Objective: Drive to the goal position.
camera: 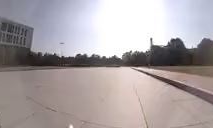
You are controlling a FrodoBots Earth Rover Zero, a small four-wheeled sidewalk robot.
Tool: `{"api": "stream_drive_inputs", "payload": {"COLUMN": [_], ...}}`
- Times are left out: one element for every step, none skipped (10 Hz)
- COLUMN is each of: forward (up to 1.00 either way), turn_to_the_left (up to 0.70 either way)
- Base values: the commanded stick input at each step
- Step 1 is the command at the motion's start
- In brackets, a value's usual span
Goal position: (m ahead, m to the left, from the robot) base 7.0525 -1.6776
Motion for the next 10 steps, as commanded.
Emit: {"api": "stream_drive_inputs", "payload": {"forward": [1.00,1.00,1.00,1.00,1.00,1.00,1.00,1.00,1.00,1.00], "turn_to_the_left": [-0.40,-0.40,-0.34,-0.05,0.00,0.00,0.00,0.00,0.00,0.00]}}
